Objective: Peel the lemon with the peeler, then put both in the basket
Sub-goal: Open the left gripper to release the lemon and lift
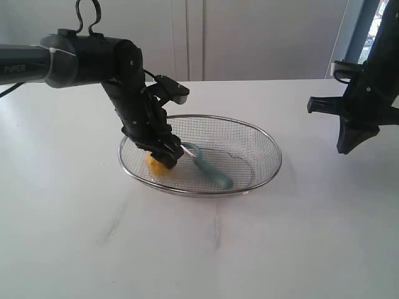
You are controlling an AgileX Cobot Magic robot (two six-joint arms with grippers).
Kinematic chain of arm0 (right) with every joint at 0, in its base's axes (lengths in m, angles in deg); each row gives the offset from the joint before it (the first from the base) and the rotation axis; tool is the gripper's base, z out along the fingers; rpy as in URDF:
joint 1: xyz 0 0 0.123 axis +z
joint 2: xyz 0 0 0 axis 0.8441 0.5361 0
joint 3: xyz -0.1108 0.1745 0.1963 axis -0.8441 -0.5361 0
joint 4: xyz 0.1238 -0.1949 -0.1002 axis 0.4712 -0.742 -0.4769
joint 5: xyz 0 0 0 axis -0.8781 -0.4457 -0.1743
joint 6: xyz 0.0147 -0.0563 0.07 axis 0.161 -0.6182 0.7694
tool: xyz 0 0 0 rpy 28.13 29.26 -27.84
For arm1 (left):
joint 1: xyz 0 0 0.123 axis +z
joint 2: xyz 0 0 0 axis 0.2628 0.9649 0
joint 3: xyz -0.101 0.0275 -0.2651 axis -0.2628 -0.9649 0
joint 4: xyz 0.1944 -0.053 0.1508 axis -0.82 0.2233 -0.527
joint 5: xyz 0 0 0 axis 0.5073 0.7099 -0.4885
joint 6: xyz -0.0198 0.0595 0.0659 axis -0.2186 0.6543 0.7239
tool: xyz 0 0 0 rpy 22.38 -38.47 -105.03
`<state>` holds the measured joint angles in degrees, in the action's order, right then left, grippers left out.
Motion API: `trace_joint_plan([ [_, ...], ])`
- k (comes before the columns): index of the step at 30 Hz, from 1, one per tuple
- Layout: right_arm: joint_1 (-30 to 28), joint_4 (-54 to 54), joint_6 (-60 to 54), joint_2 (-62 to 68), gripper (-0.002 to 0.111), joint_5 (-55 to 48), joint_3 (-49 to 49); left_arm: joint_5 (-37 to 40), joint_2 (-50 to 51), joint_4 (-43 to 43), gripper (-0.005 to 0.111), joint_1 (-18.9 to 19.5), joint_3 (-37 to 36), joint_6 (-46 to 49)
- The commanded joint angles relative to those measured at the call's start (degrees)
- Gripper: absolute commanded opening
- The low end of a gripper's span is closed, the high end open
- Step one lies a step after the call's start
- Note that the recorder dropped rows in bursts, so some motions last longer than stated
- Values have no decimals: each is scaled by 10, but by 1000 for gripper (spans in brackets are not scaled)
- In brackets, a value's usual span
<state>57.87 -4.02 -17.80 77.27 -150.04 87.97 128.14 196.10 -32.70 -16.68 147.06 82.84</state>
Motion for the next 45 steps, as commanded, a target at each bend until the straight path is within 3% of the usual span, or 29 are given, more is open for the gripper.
trace_joint_plan([
  [1, -3, -4, -1, -6, 0, -3, 3, 2, -5, 9, 84, -2, 3, -4],
  [31, -3, -4, -1, -6, 0, -3, 3, 20, -6, 10, 83, -2, 5, -23],
  [40, -3, -4, -1, -6, 0, -3, 3, 23, -52, 10, 83, -2, 5, -33],
  [42, -3, -4, -1, -6, 0, -3, 3, 42, -59, 10, 79, -2, 5, -33],
  [45, -3, -4, -1, -6, 0, -3, 3, 68, -72, 2, 64, -2, 5, -33],
])
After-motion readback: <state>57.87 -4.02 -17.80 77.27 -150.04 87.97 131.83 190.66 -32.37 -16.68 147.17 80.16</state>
